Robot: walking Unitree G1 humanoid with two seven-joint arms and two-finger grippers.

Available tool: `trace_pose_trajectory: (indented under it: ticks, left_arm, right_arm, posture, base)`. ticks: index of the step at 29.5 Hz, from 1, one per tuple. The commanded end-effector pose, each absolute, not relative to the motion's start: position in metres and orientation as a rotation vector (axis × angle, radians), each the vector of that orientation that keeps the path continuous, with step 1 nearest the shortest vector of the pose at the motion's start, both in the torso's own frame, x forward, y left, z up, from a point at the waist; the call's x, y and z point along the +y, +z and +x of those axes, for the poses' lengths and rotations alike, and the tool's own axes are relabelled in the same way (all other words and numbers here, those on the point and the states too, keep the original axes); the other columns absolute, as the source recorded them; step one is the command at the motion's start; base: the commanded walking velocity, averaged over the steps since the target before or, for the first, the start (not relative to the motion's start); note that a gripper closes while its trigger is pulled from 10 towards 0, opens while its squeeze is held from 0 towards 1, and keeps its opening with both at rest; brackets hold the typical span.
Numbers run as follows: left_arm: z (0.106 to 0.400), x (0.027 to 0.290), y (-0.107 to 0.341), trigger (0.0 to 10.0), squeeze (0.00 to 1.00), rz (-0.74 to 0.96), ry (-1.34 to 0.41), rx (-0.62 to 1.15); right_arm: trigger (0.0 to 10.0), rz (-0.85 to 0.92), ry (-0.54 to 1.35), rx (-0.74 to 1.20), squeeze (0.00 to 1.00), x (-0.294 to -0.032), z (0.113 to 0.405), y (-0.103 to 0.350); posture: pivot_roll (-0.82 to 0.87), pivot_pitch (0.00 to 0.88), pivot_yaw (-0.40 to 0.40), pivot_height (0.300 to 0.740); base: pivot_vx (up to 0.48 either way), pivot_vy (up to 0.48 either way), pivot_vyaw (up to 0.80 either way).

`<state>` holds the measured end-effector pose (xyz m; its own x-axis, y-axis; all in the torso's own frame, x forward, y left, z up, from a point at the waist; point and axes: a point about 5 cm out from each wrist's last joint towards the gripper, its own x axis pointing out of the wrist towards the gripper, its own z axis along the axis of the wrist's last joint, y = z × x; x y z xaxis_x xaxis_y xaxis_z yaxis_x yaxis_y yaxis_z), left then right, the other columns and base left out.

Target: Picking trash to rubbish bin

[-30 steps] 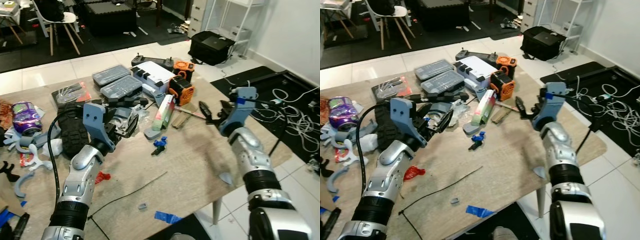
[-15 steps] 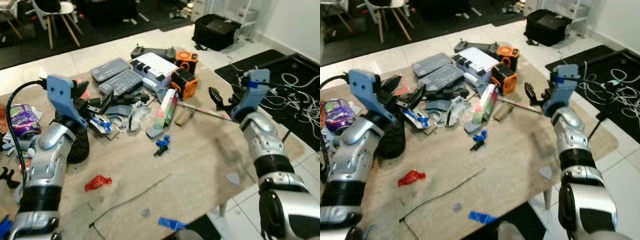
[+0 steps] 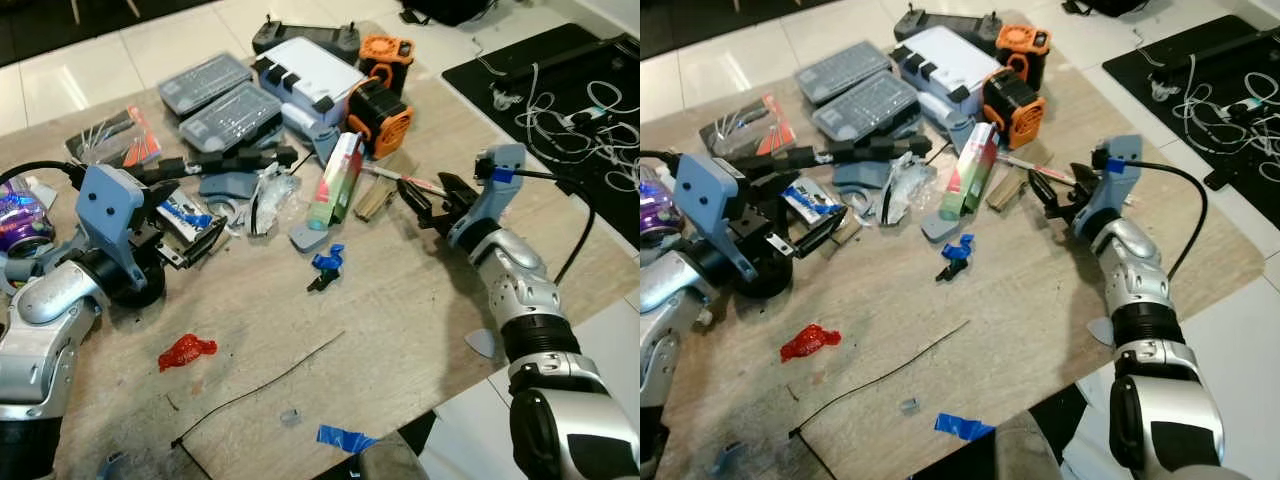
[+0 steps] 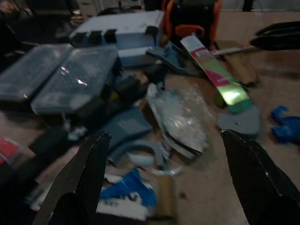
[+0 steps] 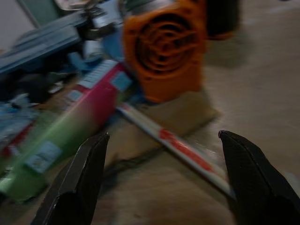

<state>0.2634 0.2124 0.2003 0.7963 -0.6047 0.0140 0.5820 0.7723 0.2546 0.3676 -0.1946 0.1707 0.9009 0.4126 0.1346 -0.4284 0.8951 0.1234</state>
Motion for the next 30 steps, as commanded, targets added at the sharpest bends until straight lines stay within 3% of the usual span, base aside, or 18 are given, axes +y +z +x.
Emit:
trace_pose_trajectory:
  ticks: [1, 6, 11, 12, 13, 18, 23, 30]
  left_arm:
    - [0.256, 0.212, 0.201, 10.0, 0.00, 0.260, -0.661, -0.068]
    - [0.245, 0.205, 0.199, 10.0, 0.00, 0.246, -0.684, -0.054]
    - [0.238, 0.196, 0.199, 10.0, 0.00, 0.225, -0.701, -0.045]
    - [0.237, 0.194, 0.200, 10.0, 0.00, 0.221, -0.703, -0.043]
    - [0.234, 0.192, 0.199, 10.0, 0.00, 0.209, -0.707, -0.037]
    - [0.233, 0.191, 0.199, 10.0, 0.00, 0.195, -0.712, -0.035]
    - [0.226, 0.175, 0.202, 10.0, 0.00, 0.135, -0.808, -0.042]
    - [0.217, 0.163, 0.201, 10.0, 0.00, 0.106, -0.926, -0.023]
  right_arm:
    - [10.0, 0.160, 0.494, -0.091, 1.00, -0.187, 0.365, 0.167]
    - [10.0, 0.163, 0.572, -0.127, 1.00, -0.179, 0.364, 0.178]
    - [10.0, 0.025, 0.576, -0.043, 1.00, -0.180, 0.367, 0.178]
    - [10.0, -0.003, 0.574, -0.031, 0.69, -0.182, 0.367, 0.180]
    - [10.0, -0.018, 0.559, -0.046, 0.00, -0.190, 0.369, 0.191]
    - [10.0, -0.016, 0.546, -0.087, 0.00, -0.197, 0.370, 0.205]
    - [10.0, -0.017, 0.588, -0.212, 0.00, -0.216, 0.364, 0.255]
    - [10.0, -0.064, 0.701, -0.134, 0.00, -0.227, 0.346, 0.266]
  posture:
    - [0.05, 0.287, 0.020, 0.740]
    - [0.06, 0.316, 0.008, 0.740]
    - [0.05, 0.339, -0.005, 0.740]
    - [0.05, 0.339, -0.005, 0.740]
    - [0.05, 0.345, -0.009, 0.740]
    - [0.05, 0.345, -0.010, 0.740]
    - [0.02, 0.331, -0.018, 0.740]
    - [0.00, 0.316, -0.017, 0.740]
  base:
    - [0.000, 0.000, 0.00]
    - [0.000, 0.000, 0.00]
    - [0.000, 0.000, 0.00]
    - [0.000, 0.000, 0.00]
    - [0.000, 0.000, 0.00]
    - [0.000, 0.000, 0.00]
    - [0.000, 0.000, 0.00]
    - [0.000, 0.000, 0.00]
